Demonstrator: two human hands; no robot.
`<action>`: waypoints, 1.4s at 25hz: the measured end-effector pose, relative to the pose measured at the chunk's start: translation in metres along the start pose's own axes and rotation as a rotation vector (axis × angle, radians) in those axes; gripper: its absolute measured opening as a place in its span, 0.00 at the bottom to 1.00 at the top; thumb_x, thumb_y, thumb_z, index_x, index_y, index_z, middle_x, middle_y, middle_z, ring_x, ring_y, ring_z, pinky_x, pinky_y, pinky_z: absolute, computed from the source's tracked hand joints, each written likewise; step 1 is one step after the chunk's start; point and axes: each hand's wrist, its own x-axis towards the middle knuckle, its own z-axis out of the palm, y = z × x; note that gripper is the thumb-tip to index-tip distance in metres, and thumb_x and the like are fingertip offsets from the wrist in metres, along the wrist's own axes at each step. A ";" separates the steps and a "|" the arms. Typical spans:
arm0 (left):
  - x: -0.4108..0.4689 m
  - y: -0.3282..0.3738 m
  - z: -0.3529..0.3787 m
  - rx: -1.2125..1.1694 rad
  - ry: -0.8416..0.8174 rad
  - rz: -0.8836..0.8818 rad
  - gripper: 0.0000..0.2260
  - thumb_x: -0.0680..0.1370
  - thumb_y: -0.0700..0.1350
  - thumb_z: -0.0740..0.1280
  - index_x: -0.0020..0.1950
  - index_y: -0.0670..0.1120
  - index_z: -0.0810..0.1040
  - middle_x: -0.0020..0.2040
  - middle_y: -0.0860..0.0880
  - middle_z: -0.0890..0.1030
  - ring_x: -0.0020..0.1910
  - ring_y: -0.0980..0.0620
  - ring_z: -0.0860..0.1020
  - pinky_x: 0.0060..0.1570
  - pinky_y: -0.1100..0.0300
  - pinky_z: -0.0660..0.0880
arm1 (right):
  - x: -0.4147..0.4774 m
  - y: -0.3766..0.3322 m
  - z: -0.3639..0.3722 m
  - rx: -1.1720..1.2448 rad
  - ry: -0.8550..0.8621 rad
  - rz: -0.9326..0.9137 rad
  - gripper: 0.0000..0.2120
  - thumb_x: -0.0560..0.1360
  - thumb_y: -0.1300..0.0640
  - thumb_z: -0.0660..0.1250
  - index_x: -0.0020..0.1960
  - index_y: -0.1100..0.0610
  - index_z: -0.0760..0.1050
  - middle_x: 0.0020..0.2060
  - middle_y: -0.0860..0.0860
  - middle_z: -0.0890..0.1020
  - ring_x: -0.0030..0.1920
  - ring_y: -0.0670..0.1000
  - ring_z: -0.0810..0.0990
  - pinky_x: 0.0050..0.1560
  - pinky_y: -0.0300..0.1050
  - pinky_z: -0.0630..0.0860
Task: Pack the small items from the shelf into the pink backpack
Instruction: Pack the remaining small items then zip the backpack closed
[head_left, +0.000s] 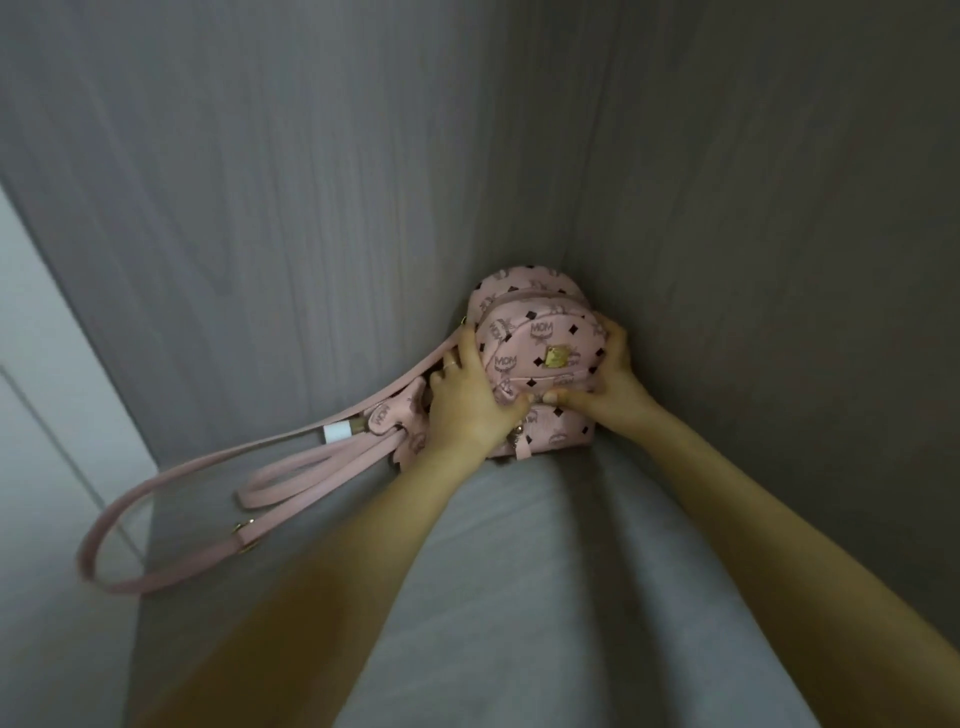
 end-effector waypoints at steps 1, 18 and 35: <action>-0.004 0.005 -0.008 0.019 -0.040 -0.023 0.47 0.65 0.55 0.74 0.74 0.47 0.49 0.69 0.38 0.66 0.66 0.35 0.66 0.62 0.43 0.66 | -0.007 -0.008 -0.003 -0.002 0.002 0.027 0.54 0.60 0.61 0.80 0.73 0.54 0.46 0.71 0.57 0.57 0.70 0.52 0.64 0.69 0.53 0.67; -0.173 0.020 -0.189 -0.123 -0.677 -0.266 0.44 0.64 0.46 0.76 0.71 0.42 0.53 0.66 0.44 0.66 0.65 0.47 0.68 0.65 0.52 0.68 | -0.225 -0.163 0.000 -0.183 -0.231 0.356 0.56 0.60 0.58 0.78 0.75 0.43 0.45 0.60 0.46 0.61 0.58 0.49 0.71 0.54 0.38 0.69; -0.146 0.028 -0.221 0.053 -0.598 -0.351 0.12 0.77 0.45 0.60 0.49 0.42 0.81 0.49 0.41 0.81 0.49 0.41 0.79 0.43 0.57 0.71 | -0.232 -0.242 0.009 -0.473 -0.351 0.268 0.28 0.75 0.58 0.67 0.72 0.47 0.64 0.73 0.50 0.62 0.73 0.50 0.60 0.66 0.39 0.62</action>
